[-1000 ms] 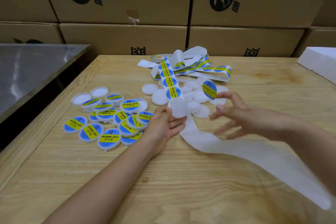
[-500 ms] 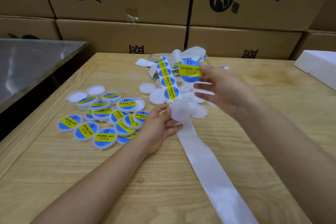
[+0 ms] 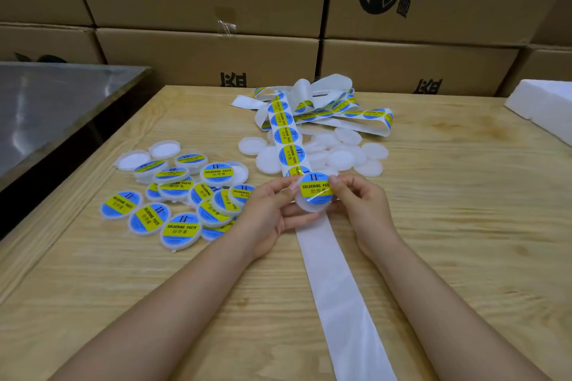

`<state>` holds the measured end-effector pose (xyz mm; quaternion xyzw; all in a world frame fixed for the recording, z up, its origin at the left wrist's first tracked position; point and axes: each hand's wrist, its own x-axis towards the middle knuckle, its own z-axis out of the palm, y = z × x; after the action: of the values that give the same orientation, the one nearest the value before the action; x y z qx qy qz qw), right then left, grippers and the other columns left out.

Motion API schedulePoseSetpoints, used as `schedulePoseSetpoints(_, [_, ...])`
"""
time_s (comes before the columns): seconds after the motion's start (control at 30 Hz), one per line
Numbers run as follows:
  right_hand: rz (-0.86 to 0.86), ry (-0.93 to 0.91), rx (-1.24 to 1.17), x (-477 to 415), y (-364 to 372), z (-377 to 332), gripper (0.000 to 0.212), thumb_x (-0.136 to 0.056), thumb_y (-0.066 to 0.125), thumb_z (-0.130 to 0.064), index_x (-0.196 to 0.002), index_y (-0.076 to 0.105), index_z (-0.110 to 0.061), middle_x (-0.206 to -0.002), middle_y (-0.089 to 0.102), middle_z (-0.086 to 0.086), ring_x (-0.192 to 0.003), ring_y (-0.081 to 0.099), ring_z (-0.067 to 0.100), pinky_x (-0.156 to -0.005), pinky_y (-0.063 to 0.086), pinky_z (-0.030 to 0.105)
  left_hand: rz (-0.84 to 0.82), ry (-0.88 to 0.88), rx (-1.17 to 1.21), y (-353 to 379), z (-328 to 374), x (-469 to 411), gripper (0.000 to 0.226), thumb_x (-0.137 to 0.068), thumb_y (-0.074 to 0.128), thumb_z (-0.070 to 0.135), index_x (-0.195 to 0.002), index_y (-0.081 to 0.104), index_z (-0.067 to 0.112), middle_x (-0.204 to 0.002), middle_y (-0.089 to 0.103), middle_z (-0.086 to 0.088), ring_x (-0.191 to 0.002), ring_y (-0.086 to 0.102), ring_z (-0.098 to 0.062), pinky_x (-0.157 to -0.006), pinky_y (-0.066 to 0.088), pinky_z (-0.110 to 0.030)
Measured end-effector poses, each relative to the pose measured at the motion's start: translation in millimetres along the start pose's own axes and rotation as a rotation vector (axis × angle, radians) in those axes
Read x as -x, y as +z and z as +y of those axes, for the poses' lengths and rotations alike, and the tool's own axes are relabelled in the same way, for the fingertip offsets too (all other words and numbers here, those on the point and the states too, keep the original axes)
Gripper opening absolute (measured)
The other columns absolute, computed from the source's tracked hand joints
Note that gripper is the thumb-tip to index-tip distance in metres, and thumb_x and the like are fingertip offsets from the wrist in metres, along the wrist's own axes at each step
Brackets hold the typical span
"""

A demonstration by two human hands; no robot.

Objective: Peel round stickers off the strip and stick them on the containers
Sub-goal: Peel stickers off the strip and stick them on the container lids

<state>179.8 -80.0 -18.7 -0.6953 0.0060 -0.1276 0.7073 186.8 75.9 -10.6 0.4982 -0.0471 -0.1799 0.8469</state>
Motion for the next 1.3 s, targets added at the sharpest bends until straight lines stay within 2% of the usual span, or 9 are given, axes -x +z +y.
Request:
schedulePoseSetpoints(0.13, [0.009,0.011,-0.001,-1.6,0.3,3.2,0.021,-0.085,0.067,-0.017,-0.072,0.065,-0.001,-0.074,0.064,0.007,-0.066,0.059,0.016,-0.067,0.05,0.031,0.004,-0.012,-0.009,-0.2,0.8,0.1,0.028,-0.097,0.04,0.008,-0.12,0.056,0.0,-0.109,0.067,-0.019,-0.093,0.068,-0.03,-0.074,0.059,-0.037])
schedulePoseSetpoints(0.27, [0.01,0.009,-0.001,-0.6,2.9,3.6,0.019,-0.084,0.068,-0.013,-0.069,0.064,-0.004,-0.079,0.063,0.01,-0.07,0.058,0.018,-0.07,0.049,0.034,-0.021,-0.015,0.01,-0.6,1.3,1.2,0.026,-0.098,0.04,0.009,-0.114,0.058,0.001,-0.098,0.071,-0.015,-0.088,0.07,-0.03,-0.071,0.059,-0.034])
schedulePoseSetpoints(0.33, [0.018,0.002,0.015,-0.8,3.7,3.1,0.018,-0.084,0.068,-0.012,-0.068,0.064,-0.004,-0.079,0.064,0.01,-0.07,0.058,0.016,-0.07,0.048,0.033,-0.021,-0.01,0.006,-1.1,0.8,1.0,0.025,-0.098,0.04,0.01,-0.111,0.059,0.001,-0.097,0.072,-0.014,-0.088,0.07,-0.029,-0.069,0.059,-0.033])
schedulePoseSetpoints(0.47, [0.02,-0.008,0.046,-1.9,2.7,3.2,0.021,-0.083,0.069,-0.013,-0.071,0.062,0.002,-0.082,0.064,0.016,-0.076,0.057,0.02,-0.076,0.049,0.039,0.001,0.002,-0.006,-1.0,-0.7,0.6,0.024,-0.097,0.042,0.011,-0.111,0.059,0.001,-0.099,0.071,-0.015,-0.089,0.07,-0.029,-0.066,0.059,-0.031])
schedulePoseSetpoints(0.7, [0.036,-0.049,0.142,-1.7,2.9,3.1,0.023,-0.083,0.07,-0.015,-0.069,0.061,0.001,-0.078,0.064,0.017,-0.072,0.055,0.017,-0.073,0.048,0.037,0.052,0.041,-0.064,1.8,-3.5,0.7,0.021,-0.097,0.044,0.01,-0.106,0.06,0.002,-0.091,0.073,-0.012,-0.083,0.071,-0.024,-0.065,0.058,-0.029])
schedulePoseSetpoints(0.83, [0.063,-0.088,0.292,-0.6,5.0,3.6,0.022,-0.081,0.071,-0.019,-0.065,0.058,-0.012,-0.067,0.06,-0.003,-0.063,0.052,0.006,-0.064,0.044,0.02,0.099,0.073,-0.12,3.9,-6.0,1.2,0.02,-0.097,0.044,0.008,-0.104,0.062,0.002,-0.088,0.073,-0.011,-0.08,0.071,-0.023,-0.063,0.058,-0.027])
schedulePoseSetpoints(1.03, [0.13,-0.314,0.592,7.0,10.9,2.5,0.02,-0.079,0.07,-0.016,-0.066,0.055,-0.012,-0.069,0.058,-0.001,-0.064,0.051,0.01,-0.06,0.036,0.011,0.145,0.085,-0.14,5.8,-6.5,2.2,0.018,-0.096,0.046,0.007,-0.1,0.063,0.002,-0.086,0.073,-0.012,-0.077,0.071,-0.023,-0.063,0.058,-0.028])
schedulePoseSetpoints(1.2, [0.2,-0.395,0.778,11.0,12.9,-2.4,0.023,-0.079,0.073,-0.023,-0.068,0.056,-0.011,-0.067,0.049,-0.008,-0.064,0.048,0.014,-0.058,0.026,0.023,0.164,0.087,-0.11,6.3,-5.4,2.9,0.018,-0.095,0.048,0.007,-0.104,0.061,-0.002,-0.089,0.072,-0.015,-0.075,0.071,-0.022,-0.062,0.058,-0.028])
schedulePoseSetpoints(1.3, [0.227,-0.414,0.866,11.5,14.0,-3.4,0.027,-0.079,0.073,-0.033,-0.077,0.06,-0.008,-0.075,0.049,-0.004,-0.067,0.053,0.021,-0.061,0.032,0.03,0.142,0.093,-0.097,5.9,-4.9,3.3,0.019,-0.096,0.046,0.007,-0.105,0.061,-0.002,-0.086,0.073,-0.013,-0.075,0.071,-0.022,-0.062,0.058,-0.028])
